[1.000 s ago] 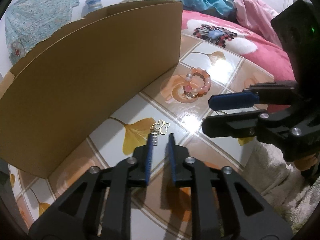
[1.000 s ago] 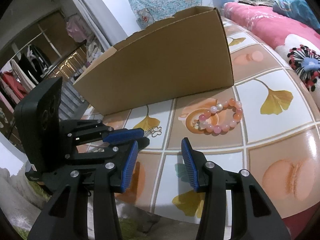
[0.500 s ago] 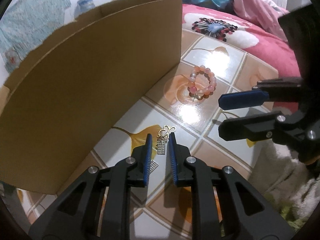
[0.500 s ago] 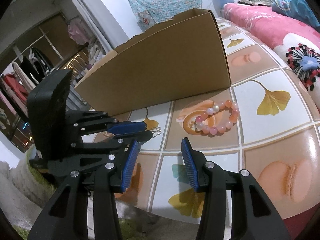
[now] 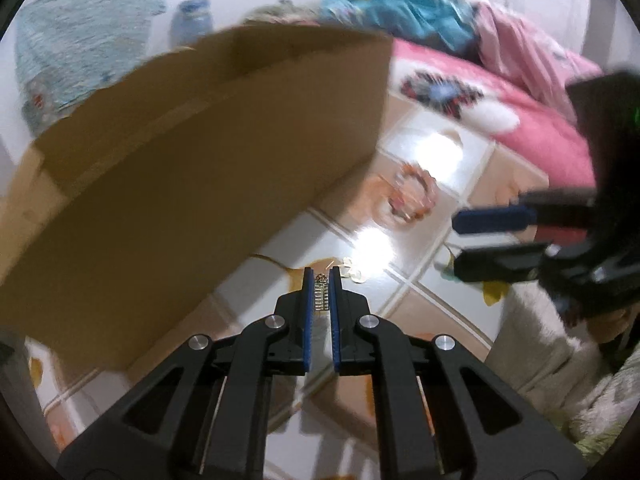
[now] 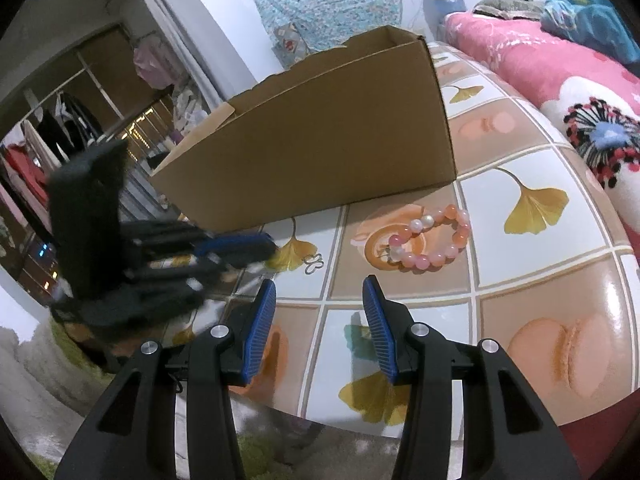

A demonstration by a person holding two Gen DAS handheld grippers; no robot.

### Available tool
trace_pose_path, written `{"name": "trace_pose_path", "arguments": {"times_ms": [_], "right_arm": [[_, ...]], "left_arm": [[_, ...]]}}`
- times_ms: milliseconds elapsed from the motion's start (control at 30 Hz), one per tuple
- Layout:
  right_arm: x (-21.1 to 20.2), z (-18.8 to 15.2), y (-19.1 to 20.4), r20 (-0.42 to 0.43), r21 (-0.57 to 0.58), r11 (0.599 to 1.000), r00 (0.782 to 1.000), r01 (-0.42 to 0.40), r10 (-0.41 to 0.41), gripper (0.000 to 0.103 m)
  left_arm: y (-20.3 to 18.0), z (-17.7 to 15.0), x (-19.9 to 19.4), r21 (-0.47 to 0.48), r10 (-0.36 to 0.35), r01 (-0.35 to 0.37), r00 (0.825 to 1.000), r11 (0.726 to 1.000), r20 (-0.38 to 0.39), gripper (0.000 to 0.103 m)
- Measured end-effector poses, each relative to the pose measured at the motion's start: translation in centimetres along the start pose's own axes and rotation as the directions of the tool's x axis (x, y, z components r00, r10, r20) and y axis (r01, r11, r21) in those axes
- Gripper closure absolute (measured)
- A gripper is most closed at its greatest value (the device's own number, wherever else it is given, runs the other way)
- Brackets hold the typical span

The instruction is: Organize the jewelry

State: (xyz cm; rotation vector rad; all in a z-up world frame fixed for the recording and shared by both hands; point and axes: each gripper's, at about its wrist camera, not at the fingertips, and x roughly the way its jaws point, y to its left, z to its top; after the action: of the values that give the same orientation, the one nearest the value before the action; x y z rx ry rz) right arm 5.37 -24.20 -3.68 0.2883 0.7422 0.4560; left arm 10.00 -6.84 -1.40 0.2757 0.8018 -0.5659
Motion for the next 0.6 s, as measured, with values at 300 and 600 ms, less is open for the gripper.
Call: {"name": "trace_pose_path", "arguments": {"times_ms": [300,600], "right_arm": [[5.1,0.3,4.6,-0.077,-0.144,0.99,0.997,0.011,-0.022,0.061],[8.8,0.9,8.6,-0.063,-0.359,0.92,0.979,0.158,-0.193,0.074]], "left_arm": [[5.4,-3.7,-3.3,-0.203,0.098,-0.09,0.995,0.975,0.028,0.097],[6.7,-5.7,-3.4,-0.265,0.077,-0.063,0.996,0.962,0.04,0.097]]}}
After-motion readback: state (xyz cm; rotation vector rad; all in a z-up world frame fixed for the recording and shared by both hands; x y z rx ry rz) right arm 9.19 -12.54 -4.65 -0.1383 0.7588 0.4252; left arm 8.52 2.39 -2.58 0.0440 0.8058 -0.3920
